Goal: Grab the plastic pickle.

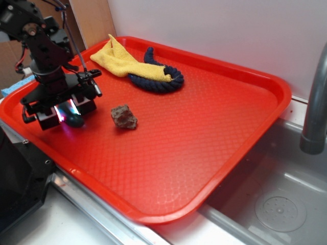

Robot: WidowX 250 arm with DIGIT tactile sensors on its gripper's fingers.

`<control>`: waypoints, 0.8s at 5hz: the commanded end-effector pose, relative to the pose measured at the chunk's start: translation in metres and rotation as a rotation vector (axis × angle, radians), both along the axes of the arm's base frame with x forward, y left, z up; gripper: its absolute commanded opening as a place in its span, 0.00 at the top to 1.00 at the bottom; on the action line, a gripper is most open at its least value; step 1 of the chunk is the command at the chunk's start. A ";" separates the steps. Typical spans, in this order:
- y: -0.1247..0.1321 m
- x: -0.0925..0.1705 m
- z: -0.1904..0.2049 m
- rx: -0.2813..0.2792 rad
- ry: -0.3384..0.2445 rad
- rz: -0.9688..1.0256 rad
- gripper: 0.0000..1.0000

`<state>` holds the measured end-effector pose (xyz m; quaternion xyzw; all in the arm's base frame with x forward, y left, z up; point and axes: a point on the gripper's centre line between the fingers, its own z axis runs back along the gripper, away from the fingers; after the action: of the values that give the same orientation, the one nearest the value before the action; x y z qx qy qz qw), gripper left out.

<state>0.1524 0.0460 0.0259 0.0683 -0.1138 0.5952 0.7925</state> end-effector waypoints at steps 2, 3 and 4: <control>-0.023 0.039 0.110 -0.090 0.023 -0.630 1.00; -0.033 0.044 0.139 -0.182 0.050 -0.824 1.00; -0.037 0.042 0.162 -0.220 0.036 -0.915 1.00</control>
<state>0.1929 -0.0021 0.1745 -0.0631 -0.0275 0.1943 0.9785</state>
